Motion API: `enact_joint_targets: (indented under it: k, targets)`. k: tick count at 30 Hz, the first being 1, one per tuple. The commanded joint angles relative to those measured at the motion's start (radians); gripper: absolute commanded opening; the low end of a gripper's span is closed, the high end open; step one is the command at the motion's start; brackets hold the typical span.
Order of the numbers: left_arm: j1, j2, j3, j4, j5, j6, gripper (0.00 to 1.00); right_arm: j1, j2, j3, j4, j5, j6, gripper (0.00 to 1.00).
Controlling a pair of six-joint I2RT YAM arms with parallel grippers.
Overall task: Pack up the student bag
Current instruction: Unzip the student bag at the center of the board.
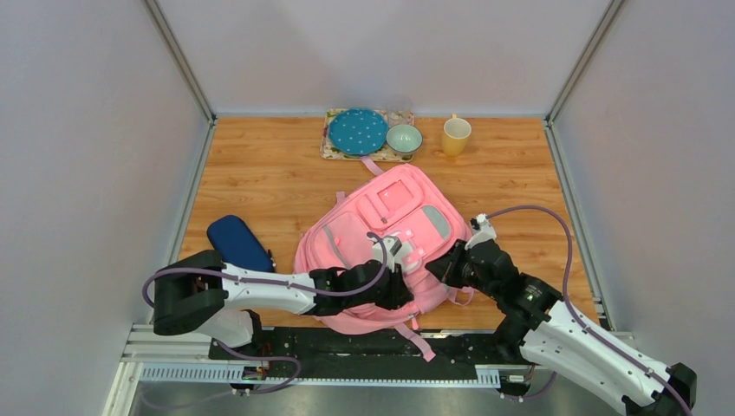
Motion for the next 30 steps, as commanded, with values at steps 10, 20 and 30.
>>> enact_joint_targets:
  k: [10,20,30]
  targets:
    - [0.024,0.032,0.037,-0.051,-0.002,0.063,0.0,0.009,-0.026,0.056,-0.018,0.028,-0.029,0.0]
    - [0.024,-0.14,-0.041,-0.259,0.028,0.182,0.0,-0.335,0.206,0.231,-0.046,-0.063,-0.198,0.0]
    - [0.024,-0.321,-0.098,-0.418,0.041,0.297,0.0,-0.516,0.45,0.315,0.054,-0.272,-0.293,0.0]
